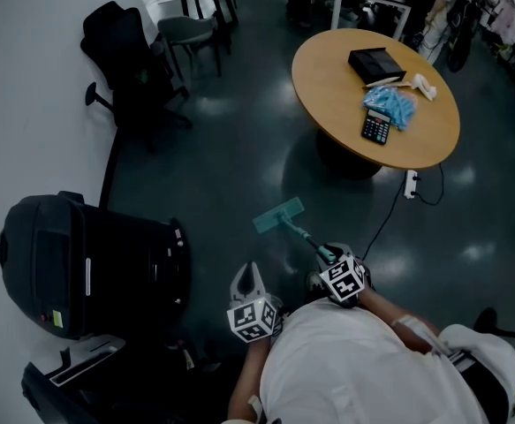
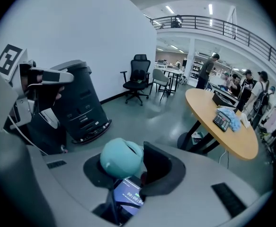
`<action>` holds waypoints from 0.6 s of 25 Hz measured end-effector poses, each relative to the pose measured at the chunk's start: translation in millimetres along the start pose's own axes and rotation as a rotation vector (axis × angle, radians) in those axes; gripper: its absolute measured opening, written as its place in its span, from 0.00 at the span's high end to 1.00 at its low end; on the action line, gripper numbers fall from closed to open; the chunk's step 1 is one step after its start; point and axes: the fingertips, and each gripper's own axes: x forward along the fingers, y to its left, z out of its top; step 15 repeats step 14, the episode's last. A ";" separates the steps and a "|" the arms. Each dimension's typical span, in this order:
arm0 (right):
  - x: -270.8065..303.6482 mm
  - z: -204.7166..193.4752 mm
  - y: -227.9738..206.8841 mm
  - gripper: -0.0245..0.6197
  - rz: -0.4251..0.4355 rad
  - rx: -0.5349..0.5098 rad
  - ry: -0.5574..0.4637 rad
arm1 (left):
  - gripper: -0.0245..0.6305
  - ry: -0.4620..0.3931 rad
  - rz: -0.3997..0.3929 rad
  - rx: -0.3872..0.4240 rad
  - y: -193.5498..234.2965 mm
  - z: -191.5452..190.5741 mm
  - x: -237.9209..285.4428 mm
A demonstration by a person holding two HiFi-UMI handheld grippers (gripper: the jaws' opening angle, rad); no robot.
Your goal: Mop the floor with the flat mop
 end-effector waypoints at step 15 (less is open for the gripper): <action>3.2 2.8 -0.7 0.79 0.005 0.004 -0.011 | 0.95 0.001 -0.004 0.006 -0.5 1.5 1.7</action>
